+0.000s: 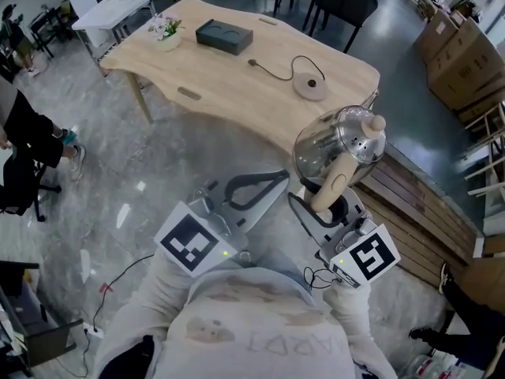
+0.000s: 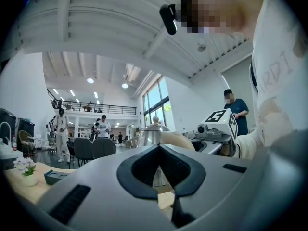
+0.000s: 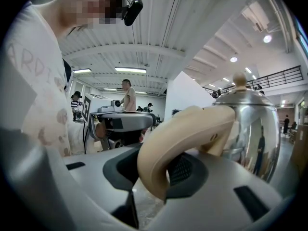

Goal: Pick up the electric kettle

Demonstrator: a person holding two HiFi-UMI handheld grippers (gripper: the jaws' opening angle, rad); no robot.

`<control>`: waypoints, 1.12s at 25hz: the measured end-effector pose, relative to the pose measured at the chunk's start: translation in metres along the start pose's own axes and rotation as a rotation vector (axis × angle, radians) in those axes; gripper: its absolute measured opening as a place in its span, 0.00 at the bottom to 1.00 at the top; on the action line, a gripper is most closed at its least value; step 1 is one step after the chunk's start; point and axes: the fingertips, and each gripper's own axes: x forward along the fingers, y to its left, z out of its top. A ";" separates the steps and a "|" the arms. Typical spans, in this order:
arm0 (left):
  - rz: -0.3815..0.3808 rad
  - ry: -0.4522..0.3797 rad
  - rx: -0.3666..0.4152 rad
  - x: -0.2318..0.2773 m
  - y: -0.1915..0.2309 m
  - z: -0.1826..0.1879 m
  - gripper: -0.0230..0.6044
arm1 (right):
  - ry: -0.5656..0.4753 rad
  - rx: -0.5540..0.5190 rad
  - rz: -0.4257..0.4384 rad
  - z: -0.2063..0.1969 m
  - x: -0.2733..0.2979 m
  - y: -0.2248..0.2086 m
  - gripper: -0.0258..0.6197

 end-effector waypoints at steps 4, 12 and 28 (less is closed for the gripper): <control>-0.012 -0.005 0.013 0.001 -0.003 0.003 0.06 | -0.003 -0.003 -0.008 0.001 -0.002 0.000 0.23; -0.032 -0.008 0.016 0.002 -0.005 0.007 0.06 | -0.008 -0.002 -0.012 0.008 -0.003 0.002 0.23; -0.028 -0.020 0.031 -0.001 -0.068 0.027 0.06 | -0.042 -0.015 -0.009 0.015 -0.059 0.034 0.23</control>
